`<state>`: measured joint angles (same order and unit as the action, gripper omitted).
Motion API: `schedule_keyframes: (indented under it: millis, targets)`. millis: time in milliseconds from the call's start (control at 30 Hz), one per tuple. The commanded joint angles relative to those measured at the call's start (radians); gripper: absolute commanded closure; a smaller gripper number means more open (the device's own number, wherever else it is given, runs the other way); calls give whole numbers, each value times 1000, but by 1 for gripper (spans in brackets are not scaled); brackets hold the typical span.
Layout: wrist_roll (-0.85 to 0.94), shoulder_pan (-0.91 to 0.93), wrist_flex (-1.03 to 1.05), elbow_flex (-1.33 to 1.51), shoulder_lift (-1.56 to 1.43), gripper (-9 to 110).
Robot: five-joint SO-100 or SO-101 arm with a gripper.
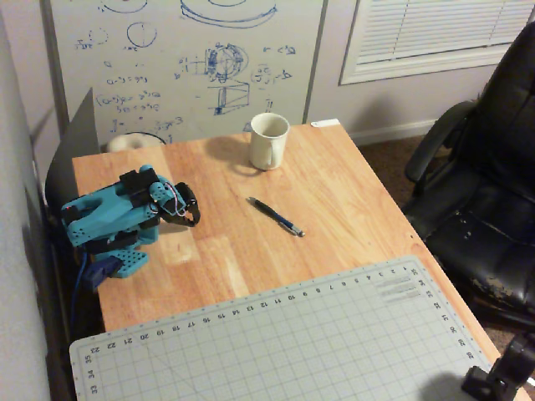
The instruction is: Touch the pen.
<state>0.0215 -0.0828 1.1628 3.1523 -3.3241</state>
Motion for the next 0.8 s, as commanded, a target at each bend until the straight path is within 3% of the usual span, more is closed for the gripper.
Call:
schedule_keyframes:
  millis: [0,300,567,767]
  targets:
    - [5,8,-11,-17,-28,101]
    - [-8,9,-213,-225,149,101]
    - [-11,11,-569,-604,999,101]
    - [-11,12,-624,-1015,1503,101]
